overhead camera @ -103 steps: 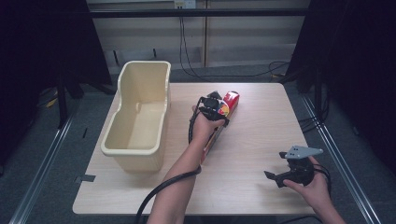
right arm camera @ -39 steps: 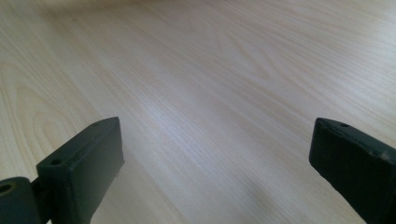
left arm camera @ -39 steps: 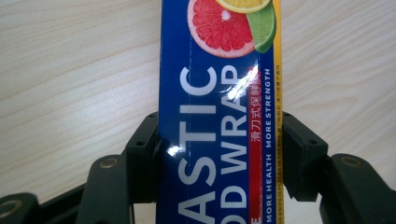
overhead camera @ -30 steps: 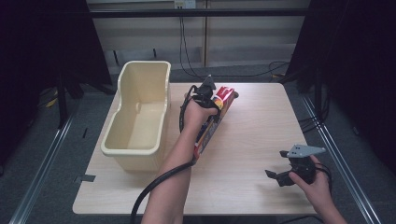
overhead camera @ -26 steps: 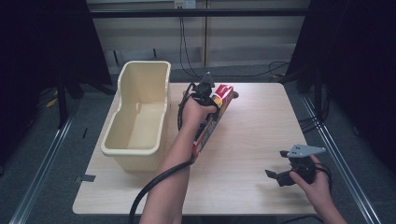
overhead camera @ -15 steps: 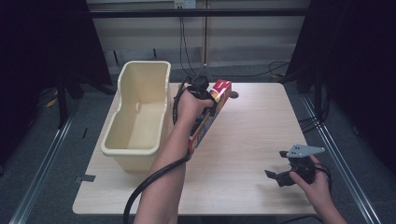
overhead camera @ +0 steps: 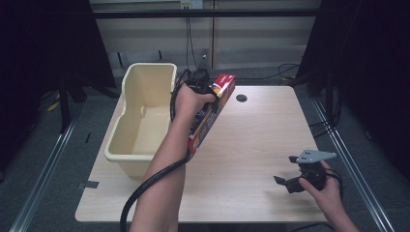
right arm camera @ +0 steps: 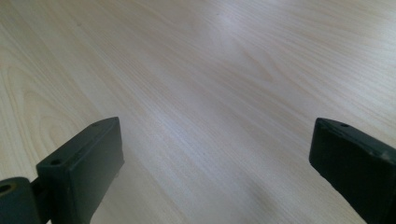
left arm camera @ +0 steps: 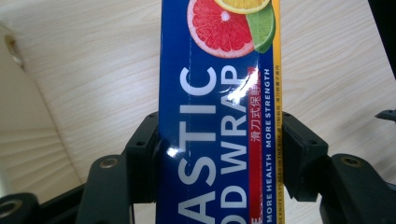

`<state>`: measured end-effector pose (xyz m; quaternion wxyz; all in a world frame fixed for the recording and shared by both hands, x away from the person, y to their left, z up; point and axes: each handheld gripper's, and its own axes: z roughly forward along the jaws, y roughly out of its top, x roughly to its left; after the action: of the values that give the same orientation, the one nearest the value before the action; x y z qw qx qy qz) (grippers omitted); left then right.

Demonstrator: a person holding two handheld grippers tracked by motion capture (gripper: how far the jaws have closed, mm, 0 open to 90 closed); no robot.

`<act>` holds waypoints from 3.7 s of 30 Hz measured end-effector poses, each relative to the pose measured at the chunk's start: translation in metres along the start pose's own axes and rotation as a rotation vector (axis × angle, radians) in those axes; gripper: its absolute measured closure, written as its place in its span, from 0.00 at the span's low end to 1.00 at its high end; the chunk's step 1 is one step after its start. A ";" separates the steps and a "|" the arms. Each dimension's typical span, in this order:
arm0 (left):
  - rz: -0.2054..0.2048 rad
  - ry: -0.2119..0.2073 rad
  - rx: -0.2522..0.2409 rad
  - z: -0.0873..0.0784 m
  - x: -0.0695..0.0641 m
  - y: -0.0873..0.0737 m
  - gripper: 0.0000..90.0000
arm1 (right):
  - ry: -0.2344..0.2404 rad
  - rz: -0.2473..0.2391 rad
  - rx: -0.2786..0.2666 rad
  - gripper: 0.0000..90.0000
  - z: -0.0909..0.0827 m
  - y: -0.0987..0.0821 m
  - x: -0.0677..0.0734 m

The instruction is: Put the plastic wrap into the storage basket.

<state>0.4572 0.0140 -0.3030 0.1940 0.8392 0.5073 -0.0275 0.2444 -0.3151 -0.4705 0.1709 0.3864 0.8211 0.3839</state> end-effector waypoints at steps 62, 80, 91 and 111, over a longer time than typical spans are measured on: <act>-0.208 0.075 -0.109 -0.118 0.073 -0.048 0.46 | 0.003 -0.021 0.003 0.03 0.003 0.003 0.005; -0.257 0.129 -0.133 -0.137 0.090 -0.065 0.46 | 0.006 -0.020 0.005 0.03 0.003 0.003 0.006; -0.298 0.138 -0.145 -0.138 0.103 -0.076 0.46 | 0.012 -0.028 0.005 0.03 0.003 0.003 0.007; -0.346 0.161 -0.119 -0.117 0.124 -0.091 0.46 | 0.012 -0.029 0.009 0.03 0.005 0.003 0.008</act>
<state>0.4208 0.1970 -0.2518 0.1947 0.7261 0.6585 0.0368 0.2433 -0.3050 -0.4712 0.1699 0.3729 0.8292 0.3801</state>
